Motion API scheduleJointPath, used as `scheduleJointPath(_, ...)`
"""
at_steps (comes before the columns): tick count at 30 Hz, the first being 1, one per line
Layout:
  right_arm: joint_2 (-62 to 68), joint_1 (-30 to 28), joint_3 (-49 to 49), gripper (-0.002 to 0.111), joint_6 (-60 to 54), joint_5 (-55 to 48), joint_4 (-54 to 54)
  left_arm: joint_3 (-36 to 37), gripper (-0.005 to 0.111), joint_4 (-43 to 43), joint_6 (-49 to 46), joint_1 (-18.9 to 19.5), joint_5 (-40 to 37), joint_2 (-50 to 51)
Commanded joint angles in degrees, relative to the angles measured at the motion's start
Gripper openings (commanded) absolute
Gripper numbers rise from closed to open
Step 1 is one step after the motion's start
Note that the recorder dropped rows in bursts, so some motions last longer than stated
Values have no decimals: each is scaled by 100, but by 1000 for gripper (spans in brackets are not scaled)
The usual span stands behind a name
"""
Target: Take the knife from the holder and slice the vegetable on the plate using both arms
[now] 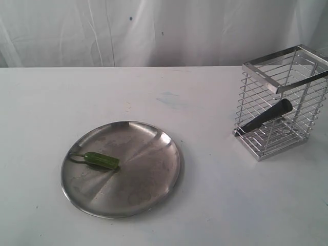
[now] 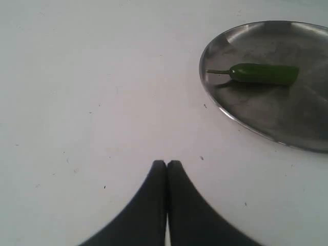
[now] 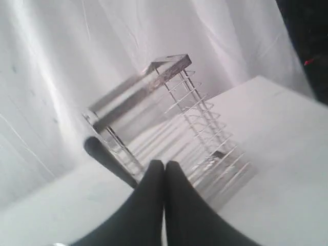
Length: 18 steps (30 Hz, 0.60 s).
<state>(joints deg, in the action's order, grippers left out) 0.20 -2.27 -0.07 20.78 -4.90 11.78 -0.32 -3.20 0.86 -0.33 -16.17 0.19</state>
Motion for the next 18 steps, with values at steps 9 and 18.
scheduleJointPath(9, -20, -38, -120, 0, 4449, 5984, 1272, 32, 0, -15, -3, -33, -13, -19)
scheduleJointPath(18, 354, -38, -3527, 0, 1736, 3660, -3165, 32, 0, -15, -3, -33, -13, -19)
